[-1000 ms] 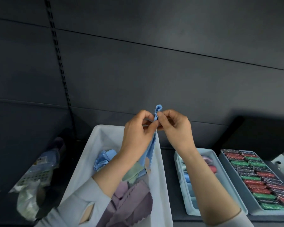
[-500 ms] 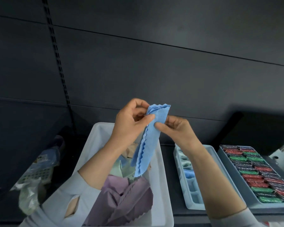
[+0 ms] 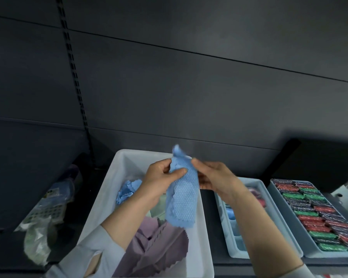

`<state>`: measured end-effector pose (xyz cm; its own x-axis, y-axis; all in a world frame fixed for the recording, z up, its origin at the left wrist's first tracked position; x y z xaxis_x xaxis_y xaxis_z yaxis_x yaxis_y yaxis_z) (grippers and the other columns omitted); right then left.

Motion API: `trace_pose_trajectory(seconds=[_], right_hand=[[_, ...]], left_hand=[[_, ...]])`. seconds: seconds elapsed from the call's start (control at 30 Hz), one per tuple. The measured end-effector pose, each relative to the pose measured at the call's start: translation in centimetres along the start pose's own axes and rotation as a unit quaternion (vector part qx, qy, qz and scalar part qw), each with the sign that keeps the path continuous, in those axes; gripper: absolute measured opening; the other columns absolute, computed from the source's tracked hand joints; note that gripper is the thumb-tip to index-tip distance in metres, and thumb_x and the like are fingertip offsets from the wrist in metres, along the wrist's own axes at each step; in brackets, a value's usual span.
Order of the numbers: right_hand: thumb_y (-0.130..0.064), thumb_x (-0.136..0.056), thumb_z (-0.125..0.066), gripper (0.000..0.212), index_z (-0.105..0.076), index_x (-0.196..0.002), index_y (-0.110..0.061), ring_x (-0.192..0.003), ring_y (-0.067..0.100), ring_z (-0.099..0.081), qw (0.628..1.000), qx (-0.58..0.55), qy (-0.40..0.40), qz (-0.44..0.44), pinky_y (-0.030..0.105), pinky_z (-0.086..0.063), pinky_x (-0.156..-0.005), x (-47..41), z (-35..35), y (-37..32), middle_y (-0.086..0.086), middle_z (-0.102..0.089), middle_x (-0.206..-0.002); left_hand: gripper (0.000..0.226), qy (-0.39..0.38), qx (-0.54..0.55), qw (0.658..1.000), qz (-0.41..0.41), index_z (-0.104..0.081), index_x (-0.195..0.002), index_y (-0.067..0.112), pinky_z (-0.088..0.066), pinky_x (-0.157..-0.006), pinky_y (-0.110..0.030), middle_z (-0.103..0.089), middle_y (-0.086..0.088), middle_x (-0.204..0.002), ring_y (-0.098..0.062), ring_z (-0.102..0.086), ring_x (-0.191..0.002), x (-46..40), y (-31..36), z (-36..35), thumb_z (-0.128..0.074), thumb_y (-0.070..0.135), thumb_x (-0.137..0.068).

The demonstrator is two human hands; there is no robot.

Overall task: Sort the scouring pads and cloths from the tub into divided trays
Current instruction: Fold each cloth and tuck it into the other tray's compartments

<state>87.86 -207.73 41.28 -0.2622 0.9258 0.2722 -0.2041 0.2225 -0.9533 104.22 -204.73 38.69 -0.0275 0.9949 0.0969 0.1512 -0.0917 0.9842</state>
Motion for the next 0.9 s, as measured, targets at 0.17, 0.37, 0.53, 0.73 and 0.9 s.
trace_pose_trajectory(seconds=[0.17,0.37,0.53,0.73,0.9], right_hand=[[-0.009,-0.095,-0.059,0.021,-0.07,-0.113,-0.007,-0.094,0.025,-0.07,0.996,-0.059,0.014,0.065,0.032,-0.057,-0.077,-0.4,-0.1,1.0,0.016,-0.072,-0.108],[0.014,-0.089,-0.053,0.042,-0.076,-0.073,-0.017,-0.074,0.015,-0.065,0.977,-0.032,0.056,0.206,0.028,-0.054,-0.068,0.0,0.6,-0.9,0.002,-0.072,-0.078],[0.024,-0.083,-0.049,0.061,-0.074,-0.059,-0.027,-0.081,0.009,-0.058,0.955,0.054,0.037,0.29,0.021,-0.047,-0.074,0.1,1.2,-1.7,-0.001,-0.06,-0.088],[0.013,-0.093,-0.05,0.051,-0.079,-0.089,-0.028,-0.097,0.007,-0.059,0.953,0.01,0.03,0.301,0.025,-0.047,-0.085,0.3,1.2,-1.6,-0.002,-0.061,-0.103],[-0.039,-0.1,-0.046,0.032,-0.063,-0.121,-0.021,-0.096,0.021,-0.068,0.985,-0.055,0.011,0.161,0.044,-0.054,-0.093,0.3,0.8,-0.9,0.002,-0.072,-0.104]], left_hand=[[0.016,0.017,-0.025,0.999,0.024,-0.07,-0.1,0.008,-0.048,-0.06,-0.028,-0.07,-0.006,-0.085,-0.018,-0.063,-0.072,-0.8,-0.3,0.2,-0.065,0.021,-0.092],[0.028,0.042,-0.037,0.992,-0.114,-0.071,-0.08,0.018,-0.047,-0.057,-0.023,-0.07,-0.004,-0.071,-0.011,-0.059,-0.061,-1.0,1.8,-0.3,-0.06,-0.007,-0.086],[0.047,0.025,-0.023,0.992,-0.118,-0.065,-0.063,0.022,-0.033,-0.046,-0.017,-0.057,0.012,-0.055,-0.002,-0.043,-0.047,-1.0,2.0,-0.5,-0.049,-0.011,-0.091],[0.047,0.022,-0.016,0.991,-0.13,-0.06,-0.061,0.021,-0.031,-0.052,-0.023,-0.055,0.011,-0.06,-0.007,-0.042,-0.054,-1.5,2.3,-0.3,-0.046,-0.012,-0.091],[0.051,0.045,-0.045,0.985,-0.163,-0.059,-0.057,0.026,-0.027,-0.054,-0.027,-0.05,0.014,-0.058,-0.007,-0.036,-0.057,-2.3,2.8,0.2,-0.044,-0.012,-0.088]])
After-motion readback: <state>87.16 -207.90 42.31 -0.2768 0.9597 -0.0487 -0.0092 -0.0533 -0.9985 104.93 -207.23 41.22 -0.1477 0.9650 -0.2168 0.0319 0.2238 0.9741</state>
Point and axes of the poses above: each hand's wrist, its own x-axis away from the middle knuckle, its own z-axis out of the back of the hand, y = z × x, the point moved 2 cm from there along -x, towards the middle knuckle
